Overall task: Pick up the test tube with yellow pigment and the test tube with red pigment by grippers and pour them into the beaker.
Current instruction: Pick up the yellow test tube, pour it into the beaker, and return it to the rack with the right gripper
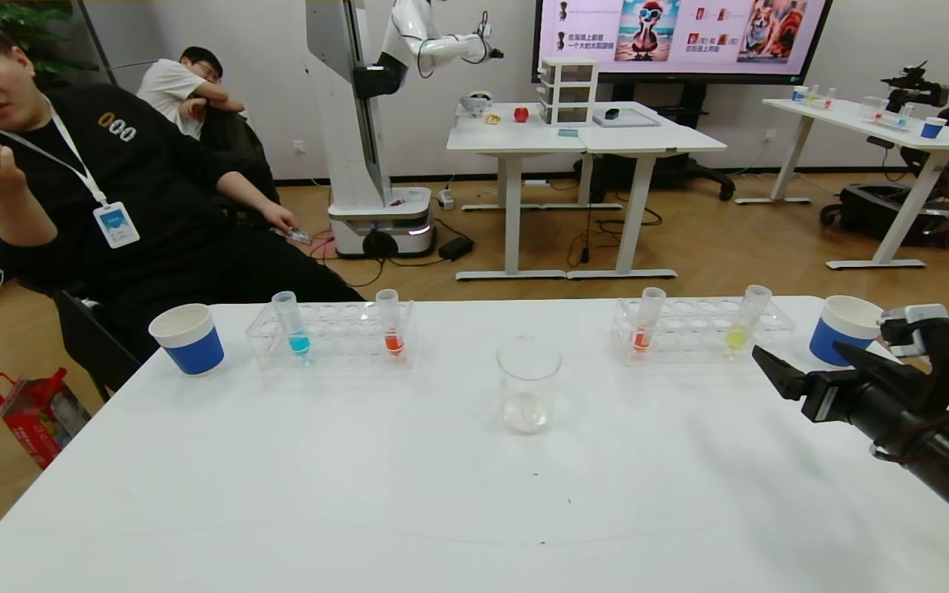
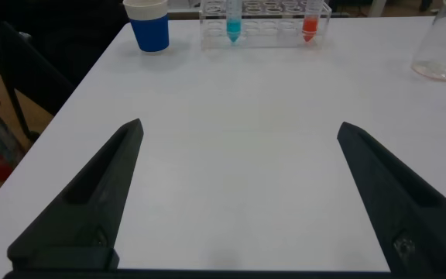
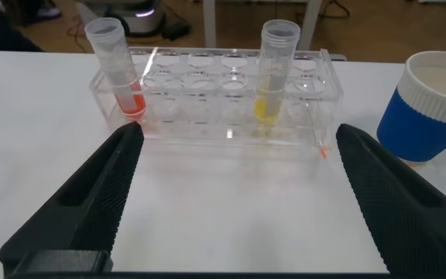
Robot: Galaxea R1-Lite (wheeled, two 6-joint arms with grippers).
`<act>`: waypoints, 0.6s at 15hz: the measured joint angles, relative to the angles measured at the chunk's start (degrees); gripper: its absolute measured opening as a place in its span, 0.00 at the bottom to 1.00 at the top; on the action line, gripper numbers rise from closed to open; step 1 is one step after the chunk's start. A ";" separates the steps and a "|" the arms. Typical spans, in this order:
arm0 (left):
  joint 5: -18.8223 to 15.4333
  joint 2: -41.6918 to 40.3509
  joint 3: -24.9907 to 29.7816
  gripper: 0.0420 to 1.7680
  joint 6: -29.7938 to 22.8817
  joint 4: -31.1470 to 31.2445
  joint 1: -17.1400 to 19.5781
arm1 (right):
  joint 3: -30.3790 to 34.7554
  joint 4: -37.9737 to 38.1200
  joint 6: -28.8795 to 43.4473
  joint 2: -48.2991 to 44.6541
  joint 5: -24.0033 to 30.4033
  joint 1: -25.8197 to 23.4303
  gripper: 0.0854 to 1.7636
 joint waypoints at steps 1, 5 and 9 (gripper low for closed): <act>0.00 0.00 0.00 0.99 0.00 0.00 0.00 | -1.34 -0.21 0.02 1.96 0.39 -0.46 0.98; 0.00 0.00 0.00 0.99 0.00 0.00 0.00 | -10.30 -0.38 -0.05 7.94 0.45 -1.22 0.98; 0.00 0.00 -0.01 0.99 0.00 0.00 0.00 | -22.74 0.30 -0.41 14.06 0.28 -1.10 0.98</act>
